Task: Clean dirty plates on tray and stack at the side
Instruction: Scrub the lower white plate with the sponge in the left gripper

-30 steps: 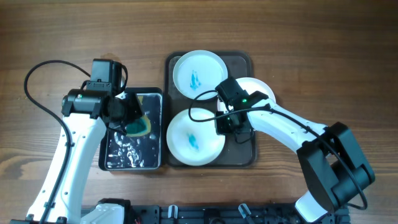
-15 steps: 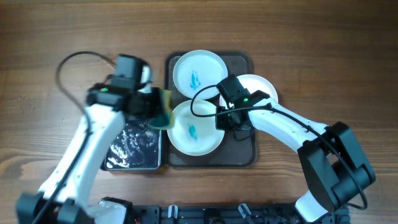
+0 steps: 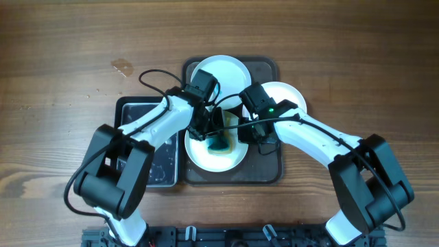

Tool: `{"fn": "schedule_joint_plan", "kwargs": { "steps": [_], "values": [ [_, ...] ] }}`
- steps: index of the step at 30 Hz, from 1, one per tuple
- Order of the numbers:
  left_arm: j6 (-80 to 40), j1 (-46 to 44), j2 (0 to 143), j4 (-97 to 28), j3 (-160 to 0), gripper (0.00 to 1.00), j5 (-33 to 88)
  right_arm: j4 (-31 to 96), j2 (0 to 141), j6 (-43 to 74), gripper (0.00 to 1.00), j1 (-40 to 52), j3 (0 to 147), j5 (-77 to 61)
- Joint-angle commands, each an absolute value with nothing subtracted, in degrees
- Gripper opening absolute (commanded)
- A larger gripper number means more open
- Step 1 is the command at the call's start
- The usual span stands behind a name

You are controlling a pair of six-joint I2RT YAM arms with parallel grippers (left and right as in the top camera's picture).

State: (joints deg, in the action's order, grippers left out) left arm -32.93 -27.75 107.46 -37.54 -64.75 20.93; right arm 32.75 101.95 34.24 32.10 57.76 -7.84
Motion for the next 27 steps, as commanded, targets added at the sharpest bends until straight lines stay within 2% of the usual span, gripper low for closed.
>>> {"fn": "schedule_joint_plan", "kwargs": {
  "steps": [1, 3, 7, 12, 15, 21, 27],
  "values": [
    [-34.2, -28.5, 111.4, -41.1, -64.7, 0.04, 12.3, 32.2, 103.0, 35.0, 0.04, 31.1, 57.6, -4.5],
    [-35.0, -27.9, 110.9, -45.5, -64.7, 0.04, 1.3, 32.2, 103.0, 35.1, 0.04, 31.1, 57.6, -5.0],
    [-35.0, -26.7, 107.7, -51.2, -64.8, 0.04, -10.5, 32.2, 103.0, 36.2, 0.04, 31.1, 57.6, -4.9],
    [-35.0, -26.6, 105.2, -52.6, -64.8, 0.04, -15.0, 32.2, 103.0, 36.2, 0.04, 31.1, 57.6, -4.9],
    [-35.0, -26.6, 105.2, -50.2, -64.7, 0.04, -5.7, 32.2, 103.0, 36.2, 0.04, 31.1, 57.6, -4.9],
    [-33.5, -28.6, 105.4, -37.8, -62.3, 0.04, 24.3, 32.2, 103.0, 36.2, 0.04, 31.1, 57.6, -4.9],
    [-35.0, -29.8, 105.4, -29.1, -55.3, 0.04, 35.1, 32.2, 103.0, 36.2, 0.04, 31.1, 57.6, -6.0]
  ]
}}
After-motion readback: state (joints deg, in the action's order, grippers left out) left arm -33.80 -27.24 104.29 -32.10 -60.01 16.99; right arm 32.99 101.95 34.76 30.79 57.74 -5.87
